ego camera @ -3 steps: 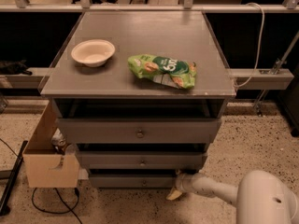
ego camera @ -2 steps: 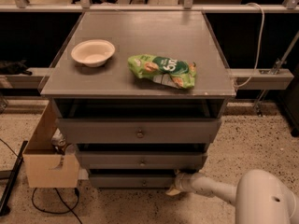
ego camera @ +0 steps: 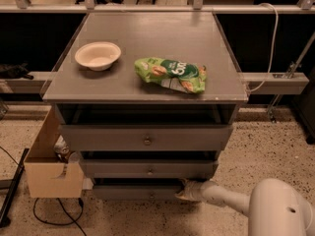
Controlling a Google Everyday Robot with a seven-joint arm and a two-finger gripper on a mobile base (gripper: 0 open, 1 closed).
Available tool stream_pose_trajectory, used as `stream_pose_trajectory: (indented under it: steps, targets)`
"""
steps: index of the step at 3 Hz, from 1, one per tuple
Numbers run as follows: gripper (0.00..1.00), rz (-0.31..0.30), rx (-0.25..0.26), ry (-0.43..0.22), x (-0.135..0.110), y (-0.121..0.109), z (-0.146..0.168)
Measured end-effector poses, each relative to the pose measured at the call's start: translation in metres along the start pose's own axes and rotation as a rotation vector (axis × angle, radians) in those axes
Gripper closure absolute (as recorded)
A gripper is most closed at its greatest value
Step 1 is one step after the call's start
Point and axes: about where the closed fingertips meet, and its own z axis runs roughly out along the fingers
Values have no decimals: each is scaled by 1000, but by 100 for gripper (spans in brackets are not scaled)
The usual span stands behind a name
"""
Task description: Open bottom drawer
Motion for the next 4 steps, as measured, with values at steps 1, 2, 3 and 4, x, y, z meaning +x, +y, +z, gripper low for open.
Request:
stream_pose_trajectory:
  steps: [1, 2, 3, 4]
  targets:
    - [89, 0, 0, 0, 0, 0, 0]
    - [100, 0, 0, 0, 0, 0, 0]
    - [100, 0, 0, 0, -1, -5, -10]
    - [100, 0, 0, 0, -2, -5, -12]
